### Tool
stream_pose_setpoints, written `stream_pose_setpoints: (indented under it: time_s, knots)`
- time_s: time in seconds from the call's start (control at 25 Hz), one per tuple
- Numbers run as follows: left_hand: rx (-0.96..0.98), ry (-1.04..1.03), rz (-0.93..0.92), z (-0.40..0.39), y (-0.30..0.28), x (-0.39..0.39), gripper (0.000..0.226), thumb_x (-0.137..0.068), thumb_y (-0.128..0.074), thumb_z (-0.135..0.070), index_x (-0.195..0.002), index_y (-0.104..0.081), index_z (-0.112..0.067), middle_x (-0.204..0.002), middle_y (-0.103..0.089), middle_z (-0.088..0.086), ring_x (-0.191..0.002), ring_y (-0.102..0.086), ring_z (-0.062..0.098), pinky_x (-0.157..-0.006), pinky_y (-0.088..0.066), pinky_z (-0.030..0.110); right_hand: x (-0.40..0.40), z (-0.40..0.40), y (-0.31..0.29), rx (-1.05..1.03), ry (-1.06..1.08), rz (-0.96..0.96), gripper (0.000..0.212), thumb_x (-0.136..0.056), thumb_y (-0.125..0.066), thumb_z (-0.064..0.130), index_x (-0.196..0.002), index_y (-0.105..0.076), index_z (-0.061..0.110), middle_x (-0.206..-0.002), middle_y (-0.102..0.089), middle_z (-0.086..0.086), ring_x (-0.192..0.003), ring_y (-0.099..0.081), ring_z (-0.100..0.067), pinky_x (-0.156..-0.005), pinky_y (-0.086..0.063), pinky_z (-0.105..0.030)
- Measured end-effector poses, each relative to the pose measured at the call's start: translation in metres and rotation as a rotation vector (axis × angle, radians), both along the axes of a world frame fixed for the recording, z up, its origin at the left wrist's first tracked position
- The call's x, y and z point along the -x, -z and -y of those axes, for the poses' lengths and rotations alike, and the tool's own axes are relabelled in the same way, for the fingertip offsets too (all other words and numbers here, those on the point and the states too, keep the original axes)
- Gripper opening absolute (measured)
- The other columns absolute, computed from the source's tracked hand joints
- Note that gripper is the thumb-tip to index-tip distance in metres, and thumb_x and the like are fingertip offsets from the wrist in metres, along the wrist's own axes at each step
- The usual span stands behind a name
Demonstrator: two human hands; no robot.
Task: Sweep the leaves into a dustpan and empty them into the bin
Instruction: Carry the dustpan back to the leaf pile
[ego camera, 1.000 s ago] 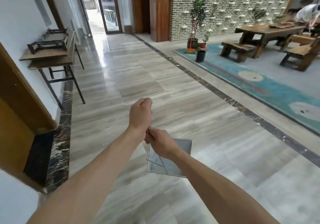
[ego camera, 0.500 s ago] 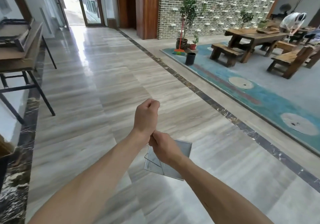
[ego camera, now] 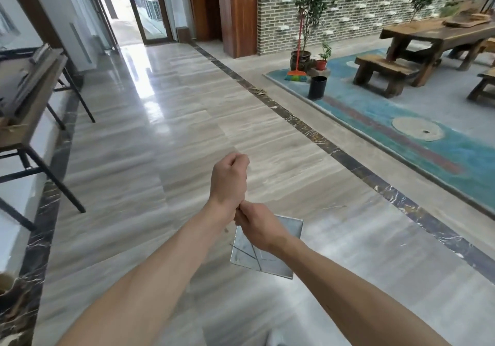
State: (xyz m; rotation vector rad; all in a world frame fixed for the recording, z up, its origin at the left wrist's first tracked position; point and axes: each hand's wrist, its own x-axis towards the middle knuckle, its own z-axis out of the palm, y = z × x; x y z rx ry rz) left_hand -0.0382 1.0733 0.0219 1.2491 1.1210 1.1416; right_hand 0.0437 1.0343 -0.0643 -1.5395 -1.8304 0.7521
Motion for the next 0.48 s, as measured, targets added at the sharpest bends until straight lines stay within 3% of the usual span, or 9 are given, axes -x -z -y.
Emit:
stream_pose_setpoints:
  time_s: [0.28, 0.48]
  knots:
    - [-0.002, -0.037, 0.009, -0.187, -0.018, -0.082, 0.041, -0.082, -0.046, -0.011, -0.045, -0.034, -0.027, -0.043, -0.026, -0.011, -0.038, -0.019, 0.01, -0.037, -0.018, 0.02, -0.086, -0.194, -0.018, 0.013, -0.033, 0.049, 0.022, -0.096, -0.036, 0.032, -0.084, -0.049, 0.018, -0.085, -0.068, 0.0, -0.083, -0.065, -0.027, -0.072, -0.053, -0.044]
    - [0.009, -0.029, 0.027, -0.341, -0.009, -0.122, 0.038, -0.081, -0.045, -0.011, -0.048, -0.033, -0.026, -0.046, -0.027, -0.009, -0.041, -0.018, 0.011, -0.039, -0.017, 0.02, -0.129, -0.345, -0.013, -0.007, -0.038, 0.079, 0.017, -0.096, -0.038, 0.031, -0.079, -0.039, 0.029, -0.076, -0.058, 0.006, -0.078, -0.061, -0.026, -0.07, -0.051, -0.043]
